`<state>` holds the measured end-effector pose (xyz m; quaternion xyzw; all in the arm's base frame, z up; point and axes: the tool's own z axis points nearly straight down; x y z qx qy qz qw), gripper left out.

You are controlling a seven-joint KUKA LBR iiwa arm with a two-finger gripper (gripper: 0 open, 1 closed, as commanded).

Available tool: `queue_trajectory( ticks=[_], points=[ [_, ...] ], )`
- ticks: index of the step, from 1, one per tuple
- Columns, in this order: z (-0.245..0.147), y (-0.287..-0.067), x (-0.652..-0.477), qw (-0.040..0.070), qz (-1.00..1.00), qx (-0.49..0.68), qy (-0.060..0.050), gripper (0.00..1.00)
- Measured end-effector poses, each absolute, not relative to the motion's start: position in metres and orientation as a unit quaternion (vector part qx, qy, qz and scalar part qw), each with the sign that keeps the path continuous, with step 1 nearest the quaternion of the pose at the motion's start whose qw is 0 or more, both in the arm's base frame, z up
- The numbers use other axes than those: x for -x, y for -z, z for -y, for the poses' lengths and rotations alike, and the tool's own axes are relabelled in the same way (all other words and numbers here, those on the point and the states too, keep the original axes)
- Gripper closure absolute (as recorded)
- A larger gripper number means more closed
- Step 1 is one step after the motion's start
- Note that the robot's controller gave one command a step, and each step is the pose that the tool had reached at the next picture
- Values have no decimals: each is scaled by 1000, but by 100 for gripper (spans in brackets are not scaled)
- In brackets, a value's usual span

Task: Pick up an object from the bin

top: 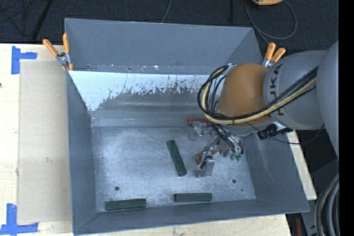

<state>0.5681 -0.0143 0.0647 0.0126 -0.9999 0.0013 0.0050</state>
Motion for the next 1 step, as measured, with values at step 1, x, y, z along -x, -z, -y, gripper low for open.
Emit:
queue_trajectory(
  ticks=[1],
  points=[
    [11,-70,-571,0,1000,-13,0,100]
  ],
)
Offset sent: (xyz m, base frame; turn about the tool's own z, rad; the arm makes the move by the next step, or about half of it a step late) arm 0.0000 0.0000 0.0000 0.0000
